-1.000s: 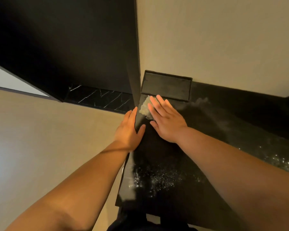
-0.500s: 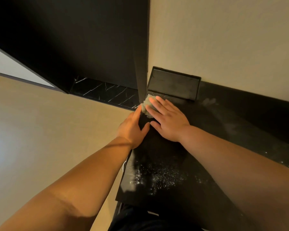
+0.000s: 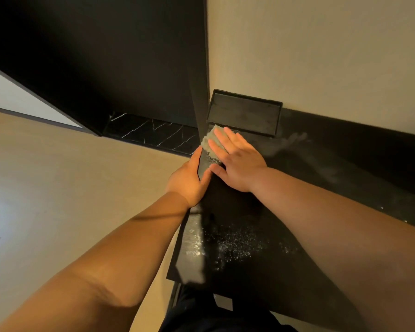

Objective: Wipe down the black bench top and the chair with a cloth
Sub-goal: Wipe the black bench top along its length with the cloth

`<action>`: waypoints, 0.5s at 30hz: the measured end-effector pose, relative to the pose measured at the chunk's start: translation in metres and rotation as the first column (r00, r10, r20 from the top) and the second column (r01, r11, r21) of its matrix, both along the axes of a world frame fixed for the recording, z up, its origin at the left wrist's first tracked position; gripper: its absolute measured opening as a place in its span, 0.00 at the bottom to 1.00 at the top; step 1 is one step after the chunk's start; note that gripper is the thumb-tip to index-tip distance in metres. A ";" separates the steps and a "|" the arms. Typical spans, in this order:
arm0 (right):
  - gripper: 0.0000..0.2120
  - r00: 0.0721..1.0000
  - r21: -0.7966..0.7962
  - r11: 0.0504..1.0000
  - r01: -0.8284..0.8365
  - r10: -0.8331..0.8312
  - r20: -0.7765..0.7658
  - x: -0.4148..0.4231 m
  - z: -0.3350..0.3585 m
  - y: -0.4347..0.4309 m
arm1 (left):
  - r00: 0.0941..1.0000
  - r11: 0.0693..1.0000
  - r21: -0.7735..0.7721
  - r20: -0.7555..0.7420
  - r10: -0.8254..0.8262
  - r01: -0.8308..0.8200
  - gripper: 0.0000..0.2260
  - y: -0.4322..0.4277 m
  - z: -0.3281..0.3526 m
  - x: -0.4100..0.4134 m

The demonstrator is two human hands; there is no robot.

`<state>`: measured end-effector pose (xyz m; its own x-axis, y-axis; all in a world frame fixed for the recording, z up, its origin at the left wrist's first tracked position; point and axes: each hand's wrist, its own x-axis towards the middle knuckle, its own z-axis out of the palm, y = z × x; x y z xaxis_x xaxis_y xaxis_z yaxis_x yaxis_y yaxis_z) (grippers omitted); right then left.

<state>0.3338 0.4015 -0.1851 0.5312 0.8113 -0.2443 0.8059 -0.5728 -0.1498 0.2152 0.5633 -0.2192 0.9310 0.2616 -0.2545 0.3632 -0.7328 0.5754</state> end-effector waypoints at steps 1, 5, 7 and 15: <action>0.36 0.998 -0.002 0.999 -0.048 0.048 -0.029 -0.003 0.001 -0.004 | 1.000 1.000 0.010 -0.017 -0.003 0.004 0.33 0.000 0.000 -0.001; 0.36 0.974 -0.075 0.972 -0.221 0.216 -0.067 -0.005 0.001 -0.034 | 0.996 1.000 0.005 -0.087 0.027 -0.026 0.33 -0.003 0.004 -0.004; 0.36 0.988 -0.082 0.986 -0.147 0.143 -0.060 0.004 0.003 -0.040 | 0.995 1.000 -0.007 -0.097 0.021 -0.022 0.33 -0.005 0.006 -0.008; 0.41 0.992 -0.002 0.993 0.120 -0.120 0.036 -0.023 -0.006 -0.031 | 0.998 1.000 -0.008 -0.062 0.026 -0.026 0.31 -0.008 0.004 -0.023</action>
